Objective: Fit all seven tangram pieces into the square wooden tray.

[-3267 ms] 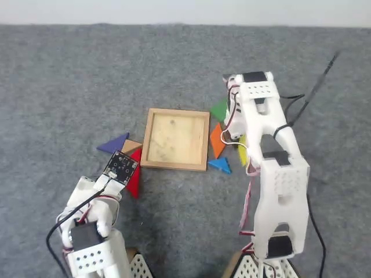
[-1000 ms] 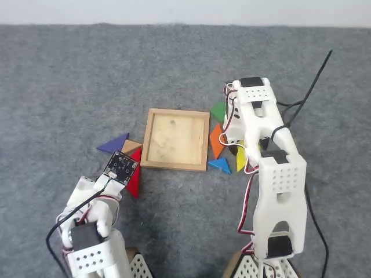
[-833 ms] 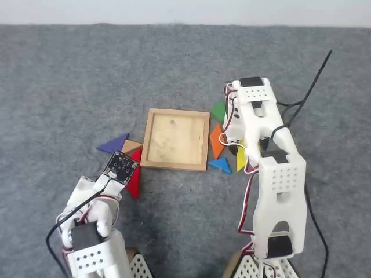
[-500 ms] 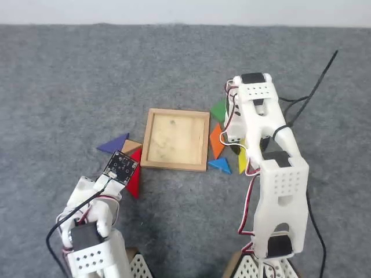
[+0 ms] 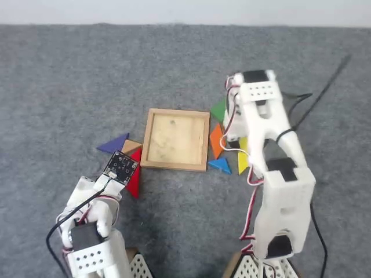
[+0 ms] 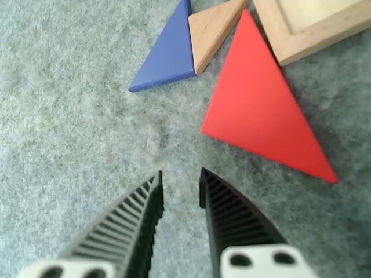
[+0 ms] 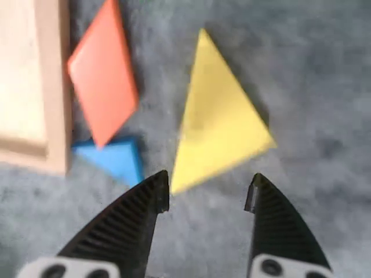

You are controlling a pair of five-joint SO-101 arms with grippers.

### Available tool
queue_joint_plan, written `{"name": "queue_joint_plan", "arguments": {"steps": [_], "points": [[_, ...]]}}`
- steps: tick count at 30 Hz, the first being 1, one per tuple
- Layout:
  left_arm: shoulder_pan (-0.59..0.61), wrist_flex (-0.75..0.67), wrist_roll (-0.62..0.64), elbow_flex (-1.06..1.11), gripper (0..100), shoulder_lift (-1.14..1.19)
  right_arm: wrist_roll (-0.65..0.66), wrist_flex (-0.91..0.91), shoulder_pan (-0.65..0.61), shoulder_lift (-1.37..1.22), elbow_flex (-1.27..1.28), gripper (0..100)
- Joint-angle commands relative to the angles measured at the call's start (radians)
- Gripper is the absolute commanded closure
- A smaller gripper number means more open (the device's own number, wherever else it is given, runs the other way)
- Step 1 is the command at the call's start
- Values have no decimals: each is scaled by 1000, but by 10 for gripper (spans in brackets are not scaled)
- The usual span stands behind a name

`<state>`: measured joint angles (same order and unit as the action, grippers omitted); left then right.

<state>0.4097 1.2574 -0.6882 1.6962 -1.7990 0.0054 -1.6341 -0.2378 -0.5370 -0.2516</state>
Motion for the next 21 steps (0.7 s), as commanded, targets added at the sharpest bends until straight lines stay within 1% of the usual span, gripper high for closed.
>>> {"name": "queue_joint_plan", "arguments": {"steps": [1,4,5,7,10,12,21], "points": [[8,0,-6,-13,895,-18,-23,102,-25,-30,34,785],[8,0,-6,-13,895,-18,-14,134,-27,-88,31,780],[8,0,-6,-13,895,-18,-14,136,-25,-102,31,764],[8,0,-6,-13,895,-18,-8,131,-13,-127,29,710],[8,0,-6,-13,895,-18,52,127,5,-130,29,618],[8,0,-6,-13,895,-18,60,122,8,-131,29,579],[8,0,-6,-13,895,-18,107,130,7,-131,28,582]]}}
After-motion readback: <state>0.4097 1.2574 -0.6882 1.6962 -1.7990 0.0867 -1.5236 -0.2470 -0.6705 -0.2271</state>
